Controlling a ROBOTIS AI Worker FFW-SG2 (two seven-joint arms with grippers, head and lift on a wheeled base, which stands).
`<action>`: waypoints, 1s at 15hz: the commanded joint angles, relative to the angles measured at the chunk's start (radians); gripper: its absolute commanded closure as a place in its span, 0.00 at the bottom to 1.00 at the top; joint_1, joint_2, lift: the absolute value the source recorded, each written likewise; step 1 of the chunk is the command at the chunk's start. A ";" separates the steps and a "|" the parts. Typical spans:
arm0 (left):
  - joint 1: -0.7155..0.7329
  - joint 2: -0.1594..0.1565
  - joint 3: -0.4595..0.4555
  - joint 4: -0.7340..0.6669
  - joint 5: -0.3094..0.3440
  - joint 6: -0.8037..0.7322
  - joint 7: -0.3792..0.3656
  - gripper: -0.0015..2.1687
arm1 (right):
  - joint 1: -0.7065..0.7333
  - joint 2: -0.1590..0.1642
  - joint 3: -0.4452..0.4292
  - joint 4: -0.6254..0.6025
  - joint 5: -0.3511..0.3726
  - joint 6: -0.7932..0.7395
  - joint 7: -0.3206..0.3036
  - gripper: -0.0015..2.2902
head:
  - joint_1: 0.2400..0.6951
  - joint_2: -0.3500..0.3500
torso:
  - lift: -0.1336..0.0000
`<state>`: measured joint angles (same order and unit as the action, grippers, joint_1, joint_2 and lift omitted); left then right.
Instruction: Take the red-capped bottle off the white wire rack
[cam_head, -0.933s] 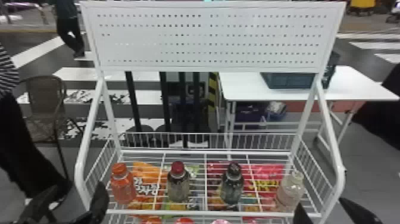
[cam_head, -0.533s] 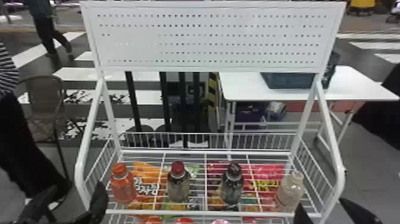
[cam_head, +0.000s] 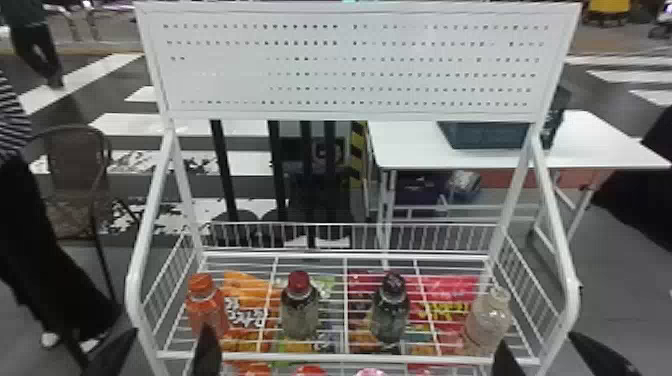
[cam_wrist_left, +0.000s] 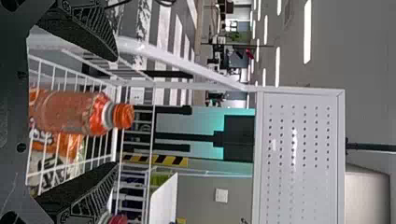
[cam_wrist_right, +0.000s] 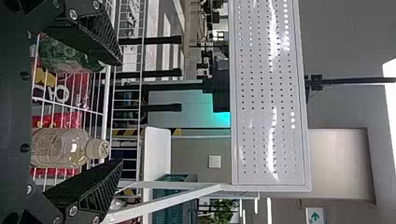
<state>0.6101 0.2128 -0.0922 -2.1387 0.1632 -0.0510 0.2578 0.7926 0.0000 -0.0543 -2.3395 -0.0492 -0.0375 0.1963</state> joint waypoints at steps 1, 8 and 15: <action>-0.020 -0.004 -0.090 0.100 -0.010 -0.131 0.005 0.04 | -0.001 0.001 0.001 0.002 0.000 0.000 0.000 0.07 | 0.57 0.50 | 1.00; -0.173 -0.009 -0.282 0.333 -0.019 -0.183 0.058 0.04 | 0.004 0.001 -0.002 -0.001 0.000 0.000 0.000 0.07 | 0.57 0.50 | 1.00; -0.343 -0.076 -0.339 0.569 -0.039 -0.241 0.061 0.04 | 0.016 0.001 -0.005 -0.001 0.000 -0.009 0.000 0.07 | 0.57 0.50 | 1.00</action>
<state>0.3024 0.1478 -0.4252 -1.6184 0.1227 -0.2878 0.3198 0.8057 0.0000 -0.0597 -2.3404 -0.0491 -0.0436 0.1963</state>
